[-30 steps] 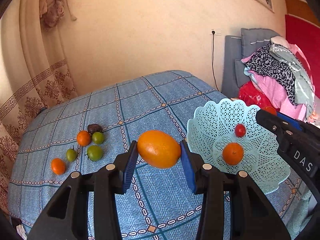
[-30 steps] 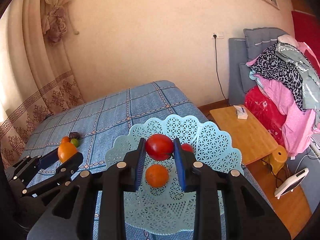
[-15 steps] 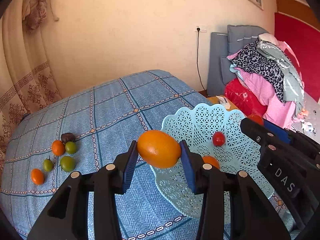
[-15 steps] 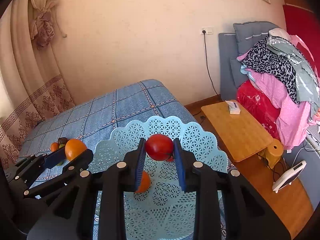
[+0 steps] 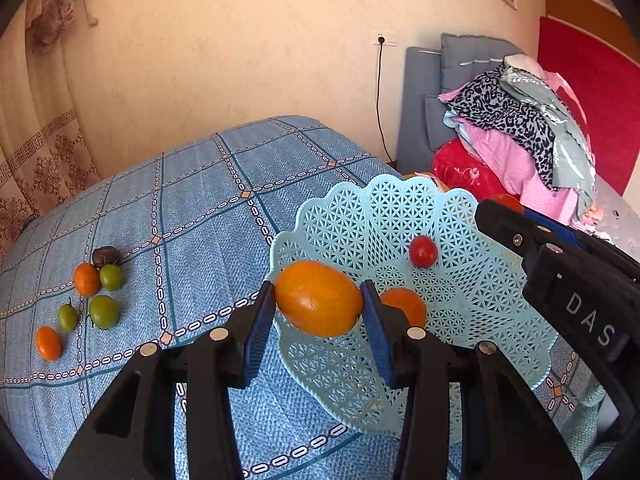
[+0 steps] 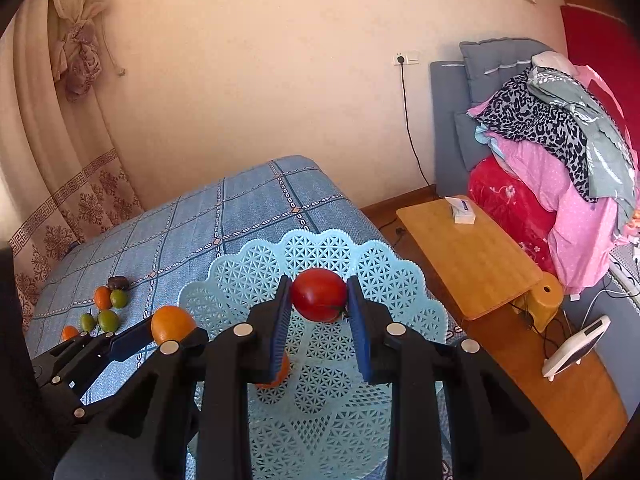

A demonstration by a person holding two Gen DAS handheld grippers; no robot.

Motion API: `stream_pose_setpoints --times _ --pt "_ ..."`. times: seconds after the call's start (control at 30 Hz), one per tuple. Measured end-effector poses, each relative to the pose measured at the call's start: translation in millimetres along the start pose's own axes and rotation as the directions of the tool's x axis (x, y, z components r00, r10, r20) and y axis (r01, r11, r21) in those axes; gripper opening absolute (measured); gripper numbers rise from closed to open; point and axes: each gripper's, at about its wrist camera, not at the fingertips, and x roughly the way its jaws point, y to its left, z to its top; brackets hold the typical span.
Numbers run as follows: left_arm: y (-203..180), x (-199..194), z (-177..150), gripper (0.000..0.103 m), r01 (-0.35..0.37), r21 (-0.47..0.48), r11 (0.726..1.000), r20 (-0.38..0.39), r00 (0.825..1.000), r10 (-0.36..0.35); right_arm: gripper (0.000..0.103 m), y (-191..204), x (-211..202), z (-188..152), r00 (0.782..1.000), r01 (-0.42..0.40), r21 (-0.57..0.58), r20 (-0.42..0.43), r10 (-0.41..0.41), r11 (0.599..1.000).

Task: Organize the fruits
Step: 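Open the left gripper to drop the oval fruit into the basket while the right gripper drops the tomato, then withdraw both open grippers from the basket toward the remaining fruits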

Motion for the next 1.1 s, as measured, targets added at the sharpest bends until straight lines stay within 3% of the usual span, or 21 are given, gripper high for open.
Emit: stream_pose_setpoints --times 0.03,0.07,0.37,0.4,0.43,0.5,0.73,0.83,1.1 --pt "1 -2 1 0.067 -0.011 -0.005 1.000 0.013 1.000 0.012 0.028 0 0 0 1.000 0.001 0.001 0.000 -0.001 1.000" --pt "2 -4 1 0.068 -0.020 -0.007 1.000 0.028 0.999 0.020 0.028 0 0 0 1.000 0.002 0.004 -0.001 -0.002 1.000" --pt "19 -17 7 0.068 -0.029 -0.059 0.998 0.052 0.998 0.032 0.030 -2 4 -1 0.999 -0.014 0.027 -0.033 0.015 1.000" --pt "21 -18 8 0.068 -0.031 -0.064 0.997 0.055 0.998 0.034 0.033 -2 4 -1 0.999 -0.016 0.029 -0.035 0.017 0.999" --pt "23 -20 9 0.068 -0.033 -0.070 0.997 0.058 0.998 0.037 0.045 -2 4 -1 0.999 -0.014 0.032 -0.034 0.015 0.999" --pt "27 -23 11 0.069 -0.038 -0.082 0.996 0.064 0.997 0.043 0.057 -2 0 -1 1.000 -0.009 0.037 -0.019 0.010 0.999" --pt "42 -39 16 0.074 -0.070 -0.121 0.990 0.099 0.992 0.082 0.057 -4 -11 4 1.000 -0.007 0.048 0.017 0.007 0.999" --pt "49 -48 19 0.085 -0.075 -0.143 0.987 0.124 0.988 0.093 0.057 -5 -16 6 0.999 -0.012 0.052 0.032 0.010 0.999" --pt "61 -68 22 0.085 -0.090 -0.177 0.980 0.156 0.981 0.118 0.064 -3 -27 11 0.999 -0.021 0.030 0.050 0.019 0.999"
